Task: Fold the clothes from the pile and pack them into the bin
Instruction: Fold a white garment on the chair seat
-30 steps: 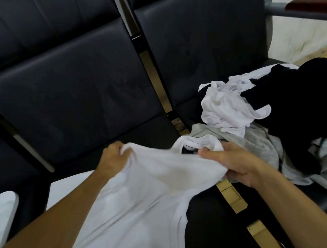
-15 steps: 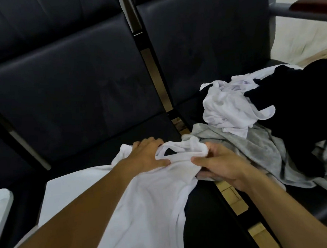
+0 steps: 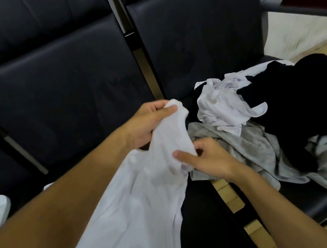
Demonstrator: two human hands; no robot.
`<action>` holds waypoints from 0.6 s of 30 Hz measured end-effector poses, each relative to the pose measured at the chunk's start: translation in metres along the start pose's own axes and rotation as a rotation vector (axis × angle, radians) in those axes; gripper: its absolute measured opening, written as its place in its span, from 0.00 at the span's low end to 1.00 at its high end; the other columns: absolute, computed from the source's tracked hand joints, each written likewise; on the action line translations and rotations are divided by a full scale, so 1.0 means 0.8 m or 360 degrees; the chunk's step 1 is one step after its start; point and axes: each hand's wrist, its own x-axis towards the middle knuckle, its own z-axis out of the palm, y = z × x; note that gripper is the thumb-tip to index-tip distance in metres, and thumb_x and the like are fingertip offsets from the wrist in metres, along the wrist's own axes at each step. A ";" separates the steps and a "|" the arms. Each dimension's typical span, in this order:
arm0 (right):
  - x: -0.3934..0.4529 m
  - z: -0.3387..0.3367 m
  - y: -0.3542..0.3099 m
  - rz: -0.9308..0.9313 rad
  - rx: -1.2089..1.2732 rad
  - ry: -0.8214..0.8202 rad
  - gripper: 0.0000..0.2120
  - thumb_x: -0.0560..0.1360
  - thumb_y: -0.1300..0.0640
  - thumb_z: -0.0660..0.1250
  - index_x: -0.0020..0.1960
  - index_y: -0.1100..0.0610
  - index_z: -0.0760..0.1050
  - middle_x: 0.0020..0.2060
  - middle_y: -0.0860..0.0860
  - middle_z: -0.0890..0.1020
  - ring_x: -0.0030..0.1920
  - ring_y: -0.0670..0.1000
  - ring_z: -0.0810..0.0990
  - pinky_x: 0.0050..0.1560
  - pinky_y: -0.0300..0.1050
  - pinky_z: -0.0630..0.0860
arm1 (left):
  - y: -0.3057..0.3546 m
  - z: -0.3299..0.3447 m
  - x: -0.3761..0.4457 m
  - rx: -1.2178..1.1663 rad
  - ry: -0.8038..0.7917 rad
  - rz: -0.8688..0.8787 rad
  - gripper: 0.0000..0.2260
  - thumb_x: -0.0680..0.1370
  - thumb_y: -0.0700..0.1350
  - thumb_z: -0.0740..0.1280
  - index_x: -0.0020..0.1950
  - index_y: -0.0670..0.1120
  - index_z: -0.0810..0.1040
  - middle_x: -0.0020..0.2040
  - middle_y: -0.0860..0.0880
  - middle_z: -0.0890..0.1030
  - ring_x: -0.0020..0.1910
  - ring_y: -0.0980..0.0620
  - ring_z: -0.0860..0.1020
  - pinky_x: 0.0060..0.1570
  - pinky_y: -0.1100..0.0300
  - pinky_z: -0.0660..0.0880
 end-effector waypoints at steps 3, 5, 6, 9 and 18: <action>-0.002 -0.018 0.003 0.0063 -0.0136 0.0170 0.23 0.74 0.47 0.73 0.32 0.63 0.71 0.26 0.52 0.72 0.27 0.47 0.69 0.31 0.42 0.67 | 0.019 -0.020 0.009 0.0117 0.0180 0.0034 0.08 0.80 0.45 0.68 0.57 0.46 0.76 0.50 0.45 0.81 0.45 0.49 0.81 0.45 0.55 0.80; -0.003 -0.031 0.003 0.0126 -0.0105 0.0298 0.21 0.74 0.48 0.72 0.37 0.67 0.75 0.29 0.59 0.78 0.30 0.49 0.75 0.33 0.44 0.72 | 0.019 -0.029 0.016 0.0064 0.0187 -0.0006 0.08 0.79 0.42 0.68 0.55 0.47 0.72 0.51 0.43 0.81 0.48 0.46 0.80 0.51 0.49 0.79; -0.003 -0.036 0.003 0.0168 -0.0034 0.0349 0.20 0.73 0.49 0.73 0.42 0.68 0.76 0.35 0.62 0.81 0.33 0.52 0.78 0.34 0.47 0.76 | 0.015 -0.030 0.020 0.0028 0.0149 -0.0030 0.09 0.79 0.39 0.68 0.56 0.47 0.70 0.51 0.42 0.82 0.49 0.45 0.81 0.55 0.47 0.78; -0.006 -0.045 0.005 0.0180 0.0188 0.0452 0.15 0.73 0.54 0.74 0.49 0.65 0.76 0.43 0.62 0.84 0.39 0.58 0.83 0.40 0.56 0.81 | 0.008 -0.018 0.029 -0.0165 0.0090 -0.0142 0.18 0.77 0.32 0.69 0.64 0.48 0.72 0.57 0.40 0.83 0.54 0.42 0.83 0.56 0.46 0.80; -0.010 -0.061 -0.003 0.0056 -0.0097 0.0892 0.04 0.76 0.63 0.71 0.49 0.57 0.78 0.42 0.53 0.82 0.43 0.53 0.80 0.41 0.42 0.76 | 0.035 -0.006 0.047 -0.0814 0.0425 -0.0185 0.23 0.77 0.32 0.68 0.71 0.45 0.73 0.61 0.42 0.79 0.56 0.44 0.82 0.58 0.47 0.79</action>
